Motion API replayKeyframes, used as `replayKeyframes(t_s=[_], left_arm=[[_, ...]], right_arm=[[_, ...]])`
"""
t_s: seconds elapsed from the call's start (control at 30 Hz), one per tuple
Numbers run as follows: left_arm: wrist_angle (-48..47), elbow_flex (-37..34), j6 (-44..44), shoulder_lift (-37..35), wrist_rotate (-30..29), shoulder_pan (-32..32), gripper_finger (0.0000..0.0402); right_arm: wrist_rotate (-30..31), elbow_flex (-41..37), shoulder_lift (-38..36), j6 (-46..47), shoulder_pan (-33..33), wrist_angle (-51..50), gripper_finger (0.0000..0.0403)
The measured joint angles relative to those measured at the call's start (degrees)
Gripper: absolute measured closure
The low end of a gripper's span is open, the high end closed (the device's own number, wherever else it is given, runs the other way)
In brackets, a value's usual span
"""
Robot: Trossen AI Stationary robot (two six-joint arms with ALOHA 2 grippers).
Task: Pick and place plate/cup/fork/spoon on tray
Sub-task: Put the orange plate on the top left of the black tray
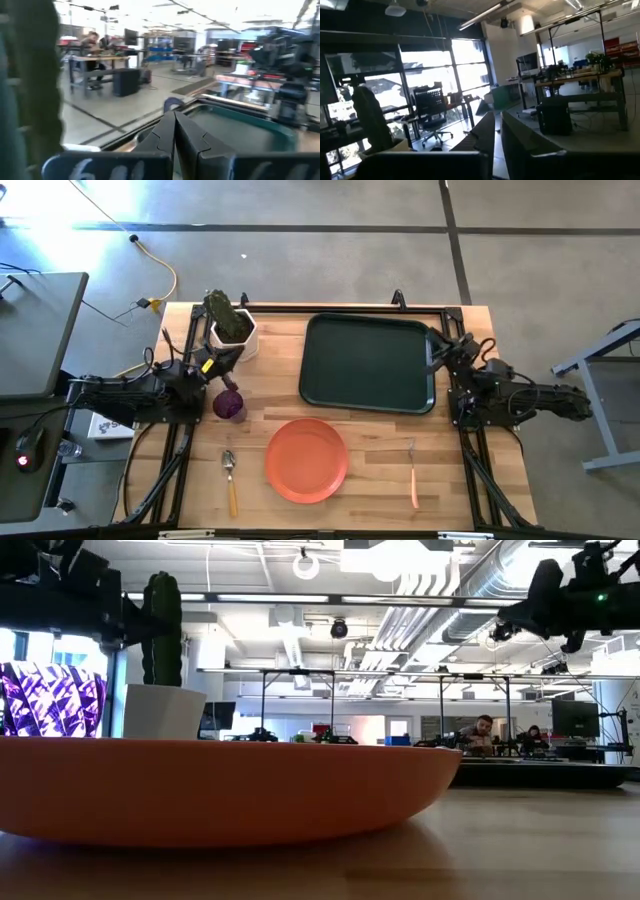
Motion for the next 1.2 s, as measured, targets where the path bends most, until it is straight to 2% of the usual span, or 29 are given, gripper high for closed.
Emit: replayKeyframes(t_s=[0.1, 0.2, 0.27, 0.43, 0.57, 0.73, 0.9, 1.13, 1.2], left_arm=[[2.41, 0.00, -1.14, 1.92, 4.93, 0.21, 0.0391], [9.75, 0.00, -3.05, 5.51, 7.97, 0.14, 0.0369], [14.93, 0.16, -4.53, 9.02, 11.14, 0.14, 0.0347], [17.12, 4.01, -11.72, 20.81, 16.89, -0.10, 0.0285], [17.96, 9.30, -14.41, 31.59, 18.50, -2.51, 0.0256], [18.28, 14.45, -14.15, 44.66, 18.57, -7.03, 0.0250], [18.06, 17.11, -21.19, 56.59, 18.77, -10.50, 0.0247], [14.53, 22.66, -26.19, 68.02, 29.89, -10.74, 0.0239], [12.46, 24.12, -26.27, 71.14, 30.71, -10.74, 0.0238]], right_arm=[[-2.30, 0.00, 0.01, 5.33, -1.11, -4.49, 0.0344], [-4.97, 0.00, 0.59, 7.55, -2.36, -6.15, 0.0313], [-4.53, 0.00, 1.13, 7.50, -3.24, -5.83, 0.0293], [-5.29, 0.00, 1.75, 9.99, -4.95, -3.60, 0.0263], [-7.82, 0.00, 2.56, 14.66, -5.47, -4.02, 0.0254], [-8.92, 0.00, 5.30, 20.03, -5.47, -6.96, 0.0253], [-12.26, 0.00, 8.08, 22.64, -5.45, -5.32, 0.0253], [-20.18, 0.00, 8.90, 26.71, -5.43, -0.84, 0.0253], [-21.89, 0.00, 8.90, 27.70, -5.43, -0.57, 0.0253]])
